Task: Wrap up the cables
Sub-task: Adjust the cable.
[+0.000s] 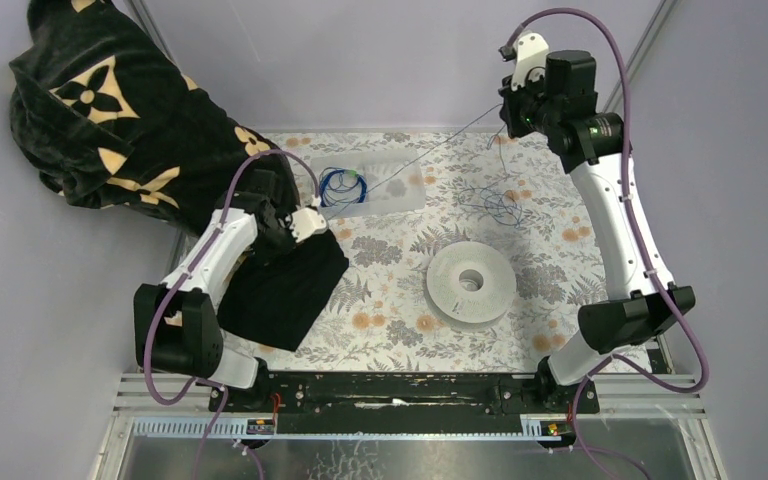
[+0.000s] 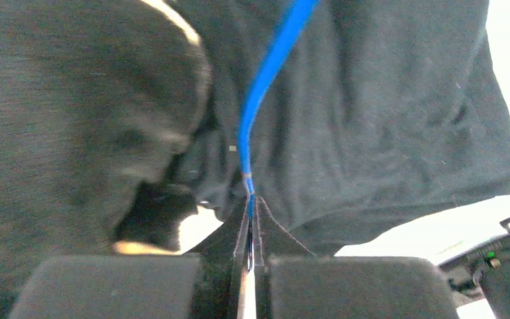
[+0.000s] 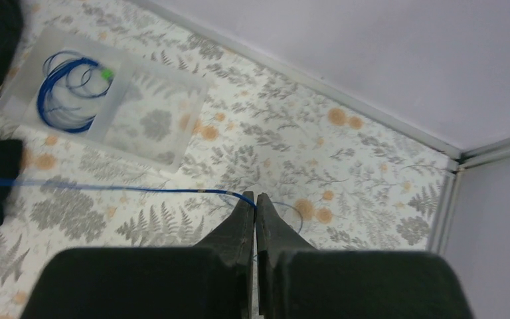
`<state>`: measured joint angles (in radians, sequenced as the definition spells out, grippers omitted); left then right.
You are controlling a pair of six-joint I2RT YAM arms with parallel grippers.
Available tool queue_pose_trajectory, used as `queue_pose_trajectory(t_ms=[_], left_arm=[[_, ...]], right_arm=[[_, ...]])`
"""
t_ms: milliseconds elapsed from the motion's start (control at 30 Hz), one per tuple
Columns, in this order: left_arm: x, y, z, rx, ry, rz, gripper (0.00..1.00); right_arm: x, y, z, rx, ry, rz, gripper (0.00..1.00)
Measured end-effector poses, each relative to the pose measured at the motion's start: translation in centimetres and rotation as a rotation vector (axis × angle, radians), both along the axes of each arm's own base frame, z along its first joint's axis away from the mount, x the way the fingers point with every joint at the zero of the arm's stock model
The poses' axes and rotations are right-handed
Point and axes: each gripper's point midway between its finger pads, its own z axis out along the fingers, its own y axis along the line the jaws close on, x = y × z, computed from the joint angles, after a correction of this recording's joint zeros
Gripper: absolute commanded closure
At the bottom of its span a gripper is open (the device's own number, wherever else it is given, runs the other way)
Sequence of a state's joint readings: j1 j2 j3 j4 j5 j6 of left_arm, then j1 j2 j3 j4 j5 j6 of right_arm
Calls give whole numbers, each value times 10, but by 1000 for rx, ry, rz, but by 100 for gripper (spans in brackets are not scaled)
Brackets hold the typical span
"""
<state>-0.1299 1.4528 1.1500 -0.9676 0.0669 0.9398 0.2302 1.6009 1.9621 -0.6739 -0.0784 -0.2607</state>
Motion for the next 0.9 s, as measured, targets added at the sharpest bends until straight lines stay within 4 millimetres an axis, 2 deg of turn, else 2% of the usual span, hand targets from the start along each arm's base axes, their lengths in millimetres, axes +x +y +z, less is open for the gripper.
queue_pose_trajectory(t_ms=[100,200,300,400,467,533,667,800,900], left_arm=[[-23,4,-18,21,93,-22,75],[-38,6,-28,27,162,-39,60],[-41,0,-29,-4,189,-55,44],[-35,-15,-19,-84,184,-75,25],[-25,-30,-4,-161,150,-94,12],[-12,-47,16,-250,100,-116,7],[12,-92,67,-498,4,-134,10],[41,-149,132,-825,-74,-98,13],[51,-189,161,-970,-84,-107,15]], right_arm=[[-3,14,-15,3,49,72,100],[-9,29,-30,-7,86,138,100],[-20,55,-50,-29,127,222,100],[-36,81,-76,-45,187,309,100],[-46,95,-89,-41,223,361,100],[-52,103,-95,-24,247,399,100],[-62,119,-94,42,264,480,100],[-75,134,-95,112,294,565,100],[-84,143,-93,153,313,618,100]])
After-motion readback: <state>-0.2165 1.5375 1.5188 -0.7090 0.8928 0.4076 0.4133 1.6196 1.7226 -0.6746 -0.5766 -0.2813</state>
